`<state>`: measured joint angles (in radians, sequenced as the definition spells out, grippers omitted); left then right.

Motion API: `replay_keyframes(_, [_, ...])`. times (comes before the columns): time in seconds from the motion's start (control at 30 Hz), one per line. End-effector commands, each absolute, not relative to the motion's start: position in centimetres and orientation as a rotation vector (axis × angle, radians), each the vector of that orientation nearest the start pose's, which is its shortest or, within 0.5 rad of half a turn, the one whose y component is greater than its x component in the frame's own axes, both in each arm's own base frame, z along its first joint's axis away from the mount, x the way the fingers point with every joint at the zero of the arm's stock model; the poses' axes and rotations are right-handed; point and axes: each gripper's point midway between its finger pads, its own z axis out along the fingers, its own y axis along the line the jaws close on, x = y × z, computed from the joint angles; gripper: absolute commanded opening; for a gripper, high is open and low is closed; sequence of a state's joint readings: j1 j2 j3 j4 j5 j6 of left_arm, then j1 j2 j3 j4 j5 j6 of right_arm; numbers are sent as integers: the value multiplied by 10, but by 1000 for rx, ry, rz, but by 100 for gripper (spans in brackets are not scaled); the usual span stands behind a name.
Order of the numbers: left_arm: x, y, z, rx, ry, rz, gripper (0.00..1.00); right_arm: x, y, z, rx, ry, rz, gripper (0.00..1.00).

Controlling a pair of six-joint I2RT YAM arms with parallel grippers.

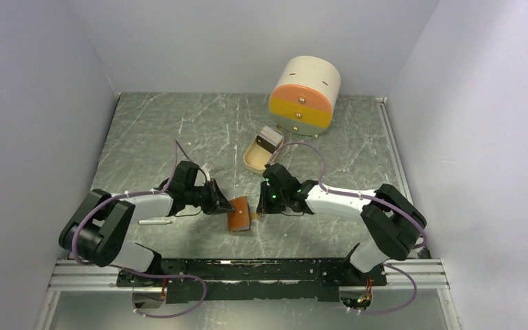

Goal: Put the credit cards into the card holder
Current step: Close the card holder at the center of the board.

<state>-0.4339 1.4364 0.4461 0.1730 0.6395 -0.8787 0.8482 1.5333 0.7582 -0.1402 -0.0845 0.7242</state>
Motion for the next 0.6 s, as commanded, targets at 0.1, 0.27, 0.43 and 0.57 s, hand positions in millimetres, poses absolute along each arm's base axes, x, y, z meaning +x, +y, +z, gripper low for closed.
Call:
replay_keyframes(0.1, [207, -243, 34, -178, 2614, -1309, 9, 194, 276, 32, -186, 2659, 673, 20])
replay_keyframes(0.27, [204, -246, 26, -174, 2644, -1298, 9, 190, 276, 35, -164, 2646, 722, 21])
replay_keyframes(0.43, [201, -244, 17, -168, 2677, -1239, 9, 188, 278, 42, -154, 2634, 754, 22])
replay_keyframes(0.57, [200, -245, 17, -162, 2671, -1251, 9, 191, 278, 46, -151, 2614, 755, 13])
